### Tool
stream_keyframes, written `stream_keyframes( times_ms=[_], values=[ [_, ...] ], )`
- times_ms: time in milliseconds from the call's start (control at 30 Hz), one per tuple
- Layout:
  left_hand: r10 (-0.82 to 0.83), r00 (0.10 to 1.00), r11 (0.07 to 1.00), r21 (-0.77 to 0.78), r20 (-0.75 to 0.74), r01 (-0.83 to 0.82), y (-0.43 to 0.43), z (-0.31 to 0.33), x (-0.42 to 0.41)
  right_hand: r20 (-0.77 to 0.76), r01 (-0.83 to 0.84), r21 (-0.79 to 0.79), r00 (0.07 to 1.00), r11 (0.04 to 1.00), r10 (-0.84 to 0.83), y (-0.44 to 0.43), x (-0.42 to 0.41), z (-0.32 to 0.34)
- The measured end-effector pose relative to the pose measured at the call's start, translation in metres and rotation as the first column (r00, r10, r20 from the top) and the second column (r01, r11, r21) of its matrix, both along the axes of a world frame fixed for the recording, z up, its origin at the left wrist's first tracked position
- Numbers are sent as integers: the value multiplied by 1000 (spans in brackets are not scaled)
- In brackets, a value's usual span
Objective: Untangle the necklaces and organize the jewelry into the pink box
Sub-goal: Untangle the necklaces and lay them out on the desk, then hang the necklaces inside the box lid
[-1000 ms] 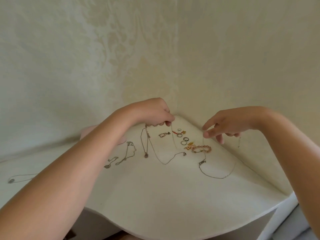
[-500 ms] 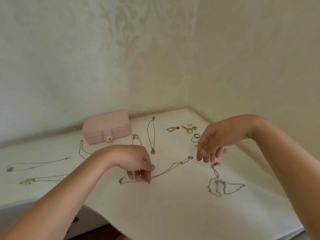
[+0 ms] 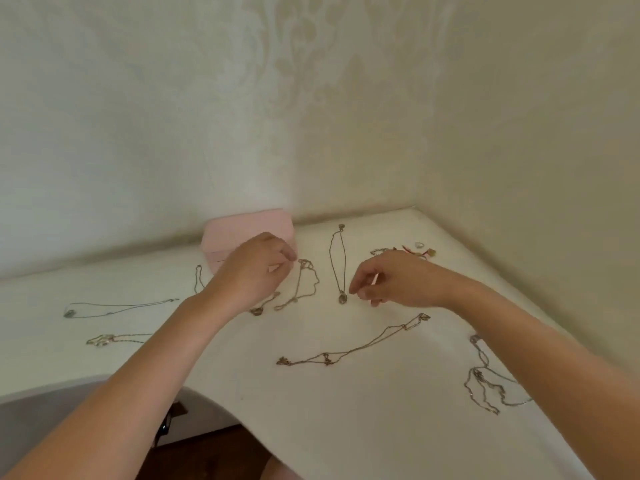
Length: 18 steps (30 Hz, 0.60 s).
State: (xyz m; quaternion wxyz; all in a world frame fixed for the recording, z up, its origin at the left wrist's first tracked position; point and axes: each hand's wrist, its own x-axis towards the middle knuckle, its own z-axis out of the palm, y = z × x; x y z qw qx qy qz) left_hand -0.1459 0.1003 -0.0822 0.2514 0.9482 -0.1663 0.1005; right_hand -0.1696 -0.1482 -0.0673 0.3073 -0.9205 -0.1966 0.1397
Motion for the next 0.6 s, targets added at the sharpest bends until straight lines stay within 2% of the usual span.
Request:
stream_keyframes(
  times_ms=[100,233,433,600],
  values=[
    [110,994,991,76,-1,-110,30,-7,19,21,-7,97,1000,995,5,32,3,-22],
    [220,969,968,148,-116,-202,69,-7,37,97,84,78,991,993,-91,51,15,-36],
    [233,963,966,147,-138,-213,94,-14,58,146,126,65,980,990,-134,63,22,-46],
    [209,971,977,77,-116,-201,91,-20,67,161,137,94,975,986,-150,63,21,-50]
  ],
)
